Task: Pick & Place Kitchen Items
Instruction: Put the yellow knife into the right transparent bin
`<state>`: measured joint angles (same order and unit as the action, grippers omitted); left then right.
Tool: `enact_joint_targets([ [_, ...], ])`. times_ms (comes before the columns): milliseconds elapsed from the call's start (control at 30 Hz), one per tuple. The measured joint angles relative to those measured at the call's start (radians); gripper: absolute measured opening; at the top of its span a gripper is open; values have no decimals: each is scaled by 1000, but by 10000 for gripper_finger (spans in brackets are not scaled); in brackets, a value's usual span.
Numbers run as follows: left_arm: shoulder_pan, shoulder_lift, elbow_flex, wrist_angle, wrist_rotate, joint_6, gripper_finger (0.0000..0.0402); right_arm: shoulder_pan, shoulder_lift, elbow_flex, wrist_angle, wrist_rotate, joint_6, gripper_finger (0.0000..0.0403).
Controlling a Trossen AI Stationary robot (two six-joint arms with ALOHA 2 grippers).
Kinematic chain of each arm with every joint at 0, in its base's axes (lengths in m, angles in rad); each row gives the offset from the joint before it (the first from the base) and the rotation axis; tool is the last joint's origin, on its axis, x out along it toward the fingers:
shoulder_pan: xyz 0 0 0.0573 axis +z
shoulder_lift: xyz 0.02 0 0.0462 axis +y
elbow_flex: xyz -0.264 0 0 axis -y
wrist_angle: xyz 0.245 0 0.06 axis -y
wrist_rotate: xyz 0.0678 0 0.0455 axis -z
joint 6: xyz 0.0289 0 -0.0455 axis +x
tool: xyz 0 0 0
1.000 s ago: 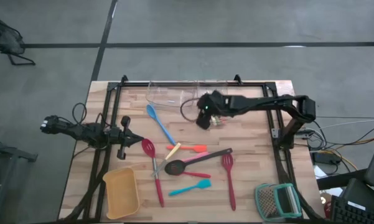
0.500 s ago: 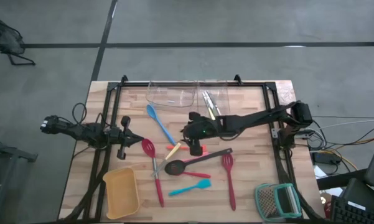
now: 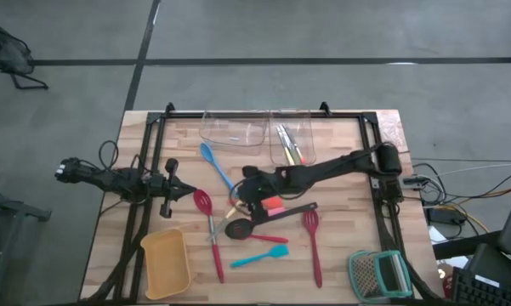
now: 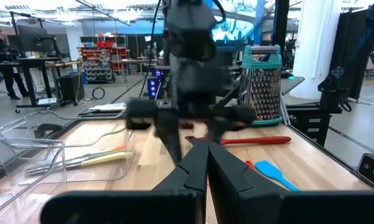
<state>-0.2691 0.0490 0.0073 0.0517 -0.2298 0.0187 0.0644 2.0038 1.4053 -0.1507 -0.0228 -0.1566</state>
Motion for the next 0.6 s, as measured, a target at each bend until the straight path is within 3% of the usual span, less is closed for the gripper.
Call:
enact_joint_targets([
  [300, 0, 0, 0, 0, 0, 0, 12, -1, 183, 259, -311, -25, -65, 201],
  [600, 0, 0, 0, 0, 0, 0, 12, -1, 234, 323, -341, -29, -123, 181],
])
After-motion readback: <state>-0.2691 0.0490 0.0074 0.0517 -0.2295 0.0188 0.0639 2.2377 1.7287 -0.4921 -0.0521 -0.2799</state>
